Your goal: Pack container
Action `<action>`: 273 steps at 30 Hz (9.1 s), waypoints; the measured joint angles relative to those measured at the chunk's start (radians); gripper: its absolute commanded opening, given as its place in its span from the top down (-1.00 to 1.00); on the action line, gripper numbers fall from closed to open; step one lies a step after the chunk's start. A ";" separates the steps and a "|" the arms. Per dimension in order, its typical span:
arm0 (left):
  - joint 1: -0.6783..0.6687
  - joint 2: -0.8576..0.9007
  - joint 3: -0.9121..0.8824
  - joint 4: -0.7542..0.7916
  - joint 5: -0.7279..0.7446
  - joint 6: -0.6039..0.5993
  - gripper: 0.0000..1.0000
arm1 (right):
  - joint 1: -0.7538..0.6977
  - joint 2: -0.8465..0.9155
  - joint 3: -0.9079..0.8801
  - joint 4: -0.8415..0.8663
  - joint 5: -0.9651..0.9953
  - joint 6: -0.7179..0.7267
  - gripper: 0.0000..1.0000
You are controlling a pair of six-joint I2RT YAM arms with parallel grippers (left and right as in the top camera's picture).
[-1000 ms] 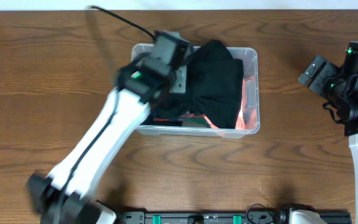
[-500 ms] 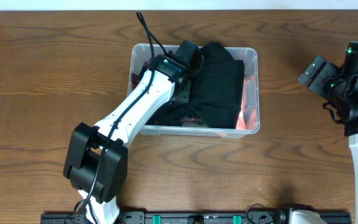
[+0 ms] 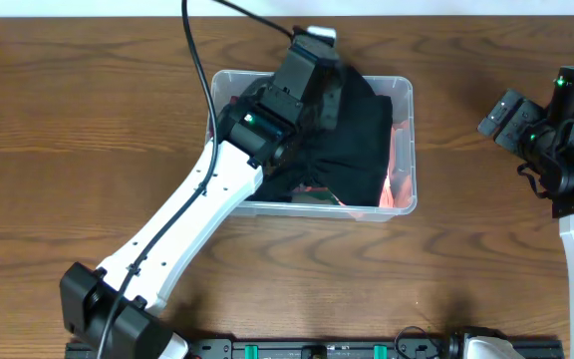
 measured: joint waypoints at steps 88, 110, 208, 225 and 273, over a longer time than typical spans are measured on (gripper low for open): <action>0.377 -1.365 -0.897 -0.154 -0.203 0.086 -0.96 | 0.000 0.000 0.000 0.000 0.000 0.000 -0.98; 0.559 -1.680 -1.246 -0.121 -0.079 0.167 -0.96 | 0.000 0.000 0.000 0.000 0.000 0.000 -0.99; 0.559 -1.680 -1.446 -0.069 -0.052 0.167 -0.96 | 0.022 -1.247 -1.121 0.352 -0.019 -0.311 -0.99; 0.559 -1.680 -1.446 -0.069 -0.052 0.167 -0.96 | 0.021 -1.247 -1.246 0.336 -0.084 -0.311 -0.98; 0.559 -1.680 -1.446 -0.069 -0.052 0.167 -0.96 | 0.022 -1.247 -1.246 0.336 -0.088 -0.311 -0.99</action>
